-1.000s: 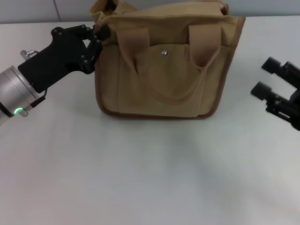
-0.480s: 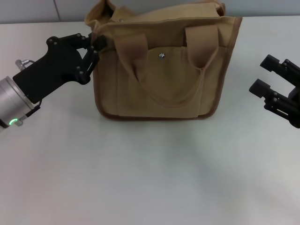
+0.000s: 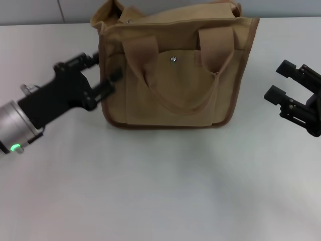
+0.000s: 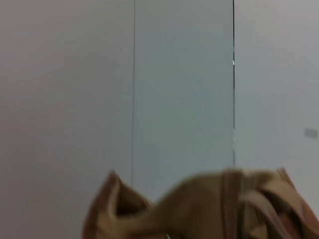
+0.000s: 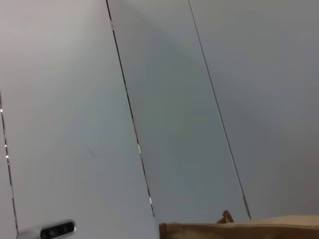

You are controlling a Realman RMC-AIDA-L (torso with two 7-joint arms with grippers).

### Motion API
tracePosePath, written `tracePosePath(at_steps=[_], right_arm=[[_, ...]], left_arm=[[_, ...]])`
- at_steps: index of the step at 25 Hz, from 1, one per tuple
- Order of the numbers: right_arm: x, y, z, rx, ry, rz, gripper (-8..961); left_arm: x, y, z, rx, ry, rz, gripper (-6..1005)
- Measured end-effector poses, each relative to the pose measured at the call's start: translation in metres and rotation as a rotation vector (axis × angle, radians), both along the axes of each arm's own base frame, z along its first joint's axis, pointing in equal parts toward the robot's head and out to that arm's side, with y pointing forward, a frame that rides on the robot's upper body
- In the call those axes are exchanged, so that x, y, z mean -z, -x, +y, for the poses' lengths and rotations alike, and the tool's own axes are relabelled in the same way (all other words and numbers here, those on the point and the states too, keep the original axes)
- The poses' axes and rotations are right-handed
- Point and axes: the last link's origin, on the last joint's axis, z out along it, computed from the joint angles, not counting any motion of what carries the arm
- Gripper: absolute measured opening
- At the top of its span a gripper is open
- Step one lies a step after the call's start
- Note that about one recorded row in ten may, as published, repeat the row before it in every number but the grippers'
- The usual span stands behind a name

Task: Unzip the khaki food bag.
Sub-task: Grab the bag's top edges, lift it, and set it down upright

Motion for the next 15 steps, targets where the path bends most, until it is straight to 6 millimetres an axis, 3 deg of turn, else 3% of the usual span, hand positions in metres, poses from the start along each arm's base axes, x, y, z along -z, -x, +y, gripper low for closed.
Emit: tracePosePath(at_steps=[5, 15], right_arm=[[0.001, 0.000, 0.000, 0.002, 0.001, -0.004, 766], [0.002, -0.001, 0.000, 0.002, 0.008, -0.010, 767]], left_arm=[[0.019, 0.001, 0.005, -0.036, 0.054, 0.069, 566], [0.024, 0.006, 0.008, -0.065, 0.005, 0.098, 740]])
